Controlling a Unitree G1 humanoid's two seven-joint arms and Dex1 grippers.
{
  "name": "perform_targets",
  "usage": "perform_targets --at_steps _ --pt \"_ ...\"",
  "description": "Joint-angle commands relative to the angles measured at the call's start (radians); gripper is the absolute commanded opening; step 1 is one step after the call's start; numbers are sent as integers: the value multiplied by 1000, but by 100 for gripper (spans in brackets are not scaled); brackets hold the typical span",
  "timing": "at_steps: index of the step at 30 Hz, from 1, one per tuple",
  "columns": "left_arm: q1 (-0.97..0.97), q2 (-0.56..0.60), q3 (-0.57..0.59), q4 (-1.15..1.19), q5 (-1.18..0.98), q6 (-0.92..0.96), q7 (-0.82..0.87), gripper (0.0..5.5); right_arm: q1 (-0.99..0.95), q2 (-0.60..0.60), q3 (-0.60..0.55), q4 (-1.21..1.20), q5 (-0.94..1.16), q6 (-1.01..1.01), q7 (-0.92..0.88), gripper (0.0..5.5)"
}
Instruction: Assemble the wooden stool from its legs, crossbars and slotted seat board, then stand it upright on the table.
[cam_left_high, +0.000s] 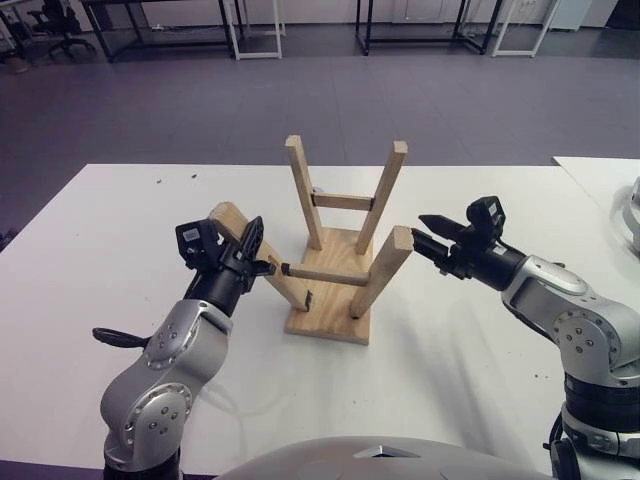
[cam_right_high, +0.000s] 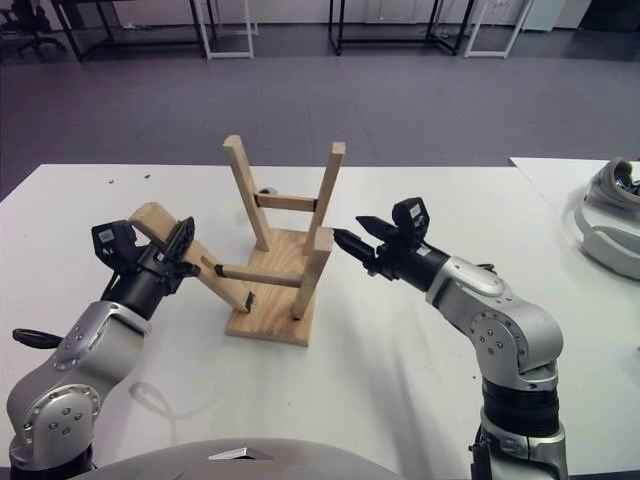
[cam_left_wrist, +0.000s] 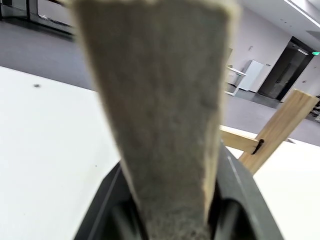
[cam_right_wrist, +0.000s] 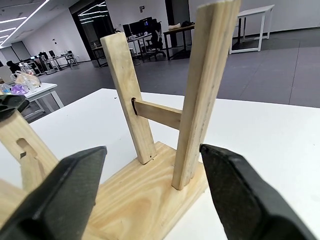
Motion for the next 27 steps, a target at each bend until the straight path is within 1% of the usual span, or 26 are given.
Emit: perform_targets --at_steps 1,9,11,15,16,17,19,22,23,24,27 --pt "54 -15 -151 54 157 57 42 102 -20 7 6 -7 -1 -8 -25 347" --pt "100 10 -231 19 312 34 -30 102 -41 15 4 6 13 -2 -47 347" --pt "63 3 -233 38 338 33 -47 102 -41 16 6 4 11 -4 -51 347" --pt "-45 14 -299 127 385 63 -124 102 -44 29 36 0 -2 -16 -56 347" --pt "-49 12 -303 144 387 65 -136 142 -43 31 41 0 -5 -19 -57 347" --pt "-38 25 -314 176 397 65 -158 165 -40 33 45 -1 -8 -22 -59 347" --pt "-14 28 -304 211 417 31 -195 199 -34 30 50 1 -18 -29 -58 347" --pt "-49 -15 -250 167 397 -78 -260 245 -30 31 42 6 -25 -45 -63 347" --pt "-61 -30 -239 140 382 -108 -283 257 -33 32 32 11 -27 -53 -66 347" --pt "-65 -44 -231 110 360 -128 -307 257 -40 34 8 21 -20 -57 -72 347" --pt "-19 -44 -213 -6 210 -143 -425 257 -96 19 -130 68 46 -67 -89 347"
